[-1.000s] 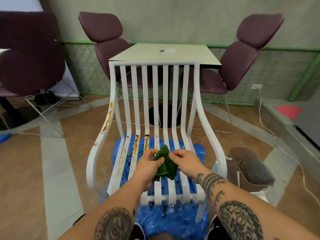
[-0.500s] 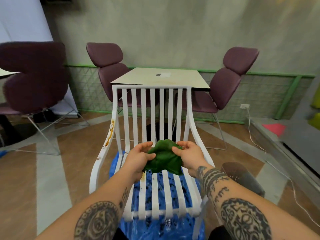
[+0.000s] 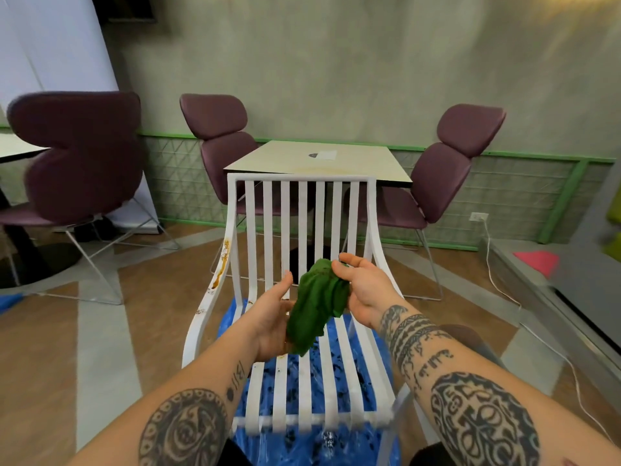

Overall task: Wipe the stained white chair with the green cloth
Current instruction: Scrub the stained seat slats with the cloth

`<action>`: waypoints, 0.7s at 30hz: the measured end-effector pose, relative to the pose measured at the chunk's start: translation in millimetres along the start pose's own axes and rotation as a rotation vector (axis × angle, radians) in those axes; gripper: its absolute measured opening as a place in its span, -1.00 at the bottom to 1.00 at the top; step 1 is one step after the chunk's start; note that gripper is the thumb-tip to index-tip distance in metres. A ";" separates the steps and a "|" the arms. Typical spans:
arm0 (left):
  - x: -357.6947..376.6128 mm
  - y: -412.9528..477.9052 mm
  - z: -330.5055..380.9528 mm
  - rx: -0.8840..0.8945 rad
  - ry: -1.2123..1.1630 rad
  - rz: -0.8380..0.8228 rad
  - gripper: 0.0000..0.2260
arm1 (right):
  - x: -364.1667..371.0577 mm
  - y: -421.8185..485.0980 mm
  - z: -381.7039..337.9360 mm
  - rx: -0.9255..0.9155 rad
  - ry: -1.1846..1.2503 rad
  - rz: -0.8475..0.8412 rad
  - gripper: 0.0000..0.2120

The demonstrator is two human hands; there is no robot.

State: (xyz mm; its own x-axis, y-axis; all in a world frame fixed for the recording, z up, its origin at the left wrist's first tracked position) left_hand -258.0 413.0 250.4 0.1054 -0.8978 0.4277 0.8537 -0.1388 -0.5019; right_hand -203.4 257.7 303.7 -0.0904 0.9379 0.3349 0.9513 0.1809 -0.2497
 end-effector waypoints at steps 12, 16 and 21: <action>10.9 2.3 -0.5 0.292 -0.189 0.064 -0.67 | -43.2 6.9 40.1 0.024 -0.338 0.225 -0.84; 0.1 15.7 -14.1 0.312 -0.089 0.199 -0.63 | -41.6 -4.9 51.8 -0.072 -0.651 0.225 -0.78; 1.0 24.5 -29.7 0.225 -0.034 0.210 -0.68 | -21.1 -16.5 79.5 0.040 -0.577 -0.034 -0.70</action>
State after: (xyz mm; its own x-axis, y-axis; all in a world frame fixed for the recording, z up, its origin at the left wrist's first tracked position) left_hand -252.1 396.3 216.2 0.3055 -0.8818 0.3593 0.9026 0.1480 -0.4043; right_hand -240.6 258.5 228.5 -0.2776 0.9389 -0.2036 0.9340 0.2142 -0.2858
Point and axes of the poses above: each hand's wrist, its own y-axis towards the middle knuckle, its own x-axis out of the palm, z = x × y, the point moved 6 cm from there along y, towards the middle knuckle, and after that the axes turned 5 degrees about -y, right-handed, at the moved point
